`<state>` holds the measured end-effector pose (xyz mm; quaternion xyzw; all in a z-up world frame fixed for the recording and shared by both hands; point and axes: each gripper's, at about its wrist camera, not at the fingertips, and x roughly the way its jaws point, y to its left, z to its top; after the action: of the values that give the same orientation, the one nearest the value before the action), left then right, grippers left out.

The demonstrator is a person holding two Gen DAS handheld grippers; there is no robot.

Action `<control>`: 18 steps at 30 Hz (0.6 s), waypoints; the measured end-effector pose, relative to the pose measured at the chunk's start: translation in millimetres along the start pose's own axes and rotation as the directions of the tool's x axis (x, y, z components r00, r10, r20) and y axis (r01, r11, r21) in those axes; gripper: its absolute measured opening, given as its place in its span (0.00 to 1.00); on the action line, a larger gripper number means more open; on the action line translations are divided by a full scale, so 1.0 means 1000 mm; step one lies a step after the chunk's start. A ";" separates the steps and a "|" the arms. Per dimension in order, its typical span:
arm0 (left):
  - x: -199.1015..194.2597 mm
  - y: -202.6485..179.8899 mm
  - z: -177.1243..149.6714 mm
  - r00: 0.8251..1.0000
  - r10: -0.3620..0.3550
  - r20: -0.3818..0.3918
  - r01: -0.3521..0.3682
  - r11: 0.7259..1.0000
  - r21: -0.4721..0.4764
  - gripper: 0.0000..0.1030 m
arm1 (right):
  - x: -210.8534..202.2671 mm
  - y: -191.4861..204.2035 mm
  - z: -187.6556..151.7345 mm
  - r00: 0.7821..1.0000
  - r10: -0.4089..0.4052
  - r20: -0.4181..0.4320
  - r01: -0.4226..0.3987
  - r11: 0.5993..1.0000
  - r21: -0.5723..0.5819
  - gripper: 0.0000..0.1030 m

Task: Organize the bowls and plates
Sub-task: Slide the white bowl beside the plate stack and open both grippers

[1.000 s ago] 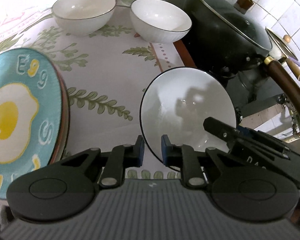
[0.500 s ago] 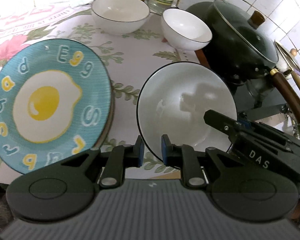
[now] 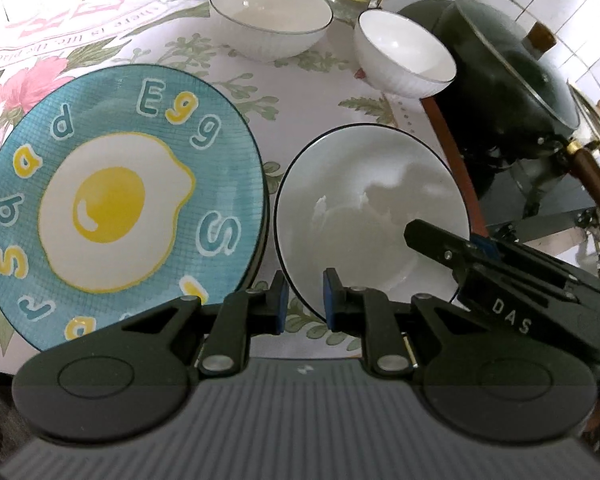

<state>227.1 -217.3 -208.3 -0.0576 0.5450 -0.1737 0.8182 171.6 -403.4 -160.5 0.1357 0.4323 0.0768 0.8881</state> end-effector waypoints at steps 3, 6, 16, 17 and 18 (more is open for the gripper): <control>0.008 0.002 -0.001 1.000 -0.006 -0.023 0.006 1.000 -0.011 0.16 | 0.005 -0.003 -0.003 1.000 0.002 0.001 -0.002 1.000 0.012 0.20; 0.008 0.001 -0.001 1.000 -0.007 -0.016 0.007 1.000 -0.005 0.16 | 0.005 -0.001 -0.006 1.000 -0.013 0.003 0.013 1.000 -0.001 0.20; 0.004 -0.002 0.001 0.999 -0.012 -0.046 0.013 1.000 0.014 0.23 | -0.010 0.012 0.000 0.999 -0.050 0.015 0.050 0.999 -0.018 0.46; 0.001 -0.004 0.001 0.999 -0.001 -0.040 0.002 1.000 0.027 0.25 | -0.013 0.015 0.002 0.999 -0.050 0.022 0.050 0.999 -0.021 0.47; -0.003 -0.005 0.001 0.999 0.012 -0.035 -0.011 0.999 0.042 0.27 | -0.017 0.017 0.004 0.998 -0.055 0.029 0.056 0.998 -0.026 0.48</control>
<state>225.8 -221.6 -204.0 -0.0342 0.5557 -0.1814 0.8106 164.0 -391.9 -140.4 0.1127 0.4221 0.0560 0.8978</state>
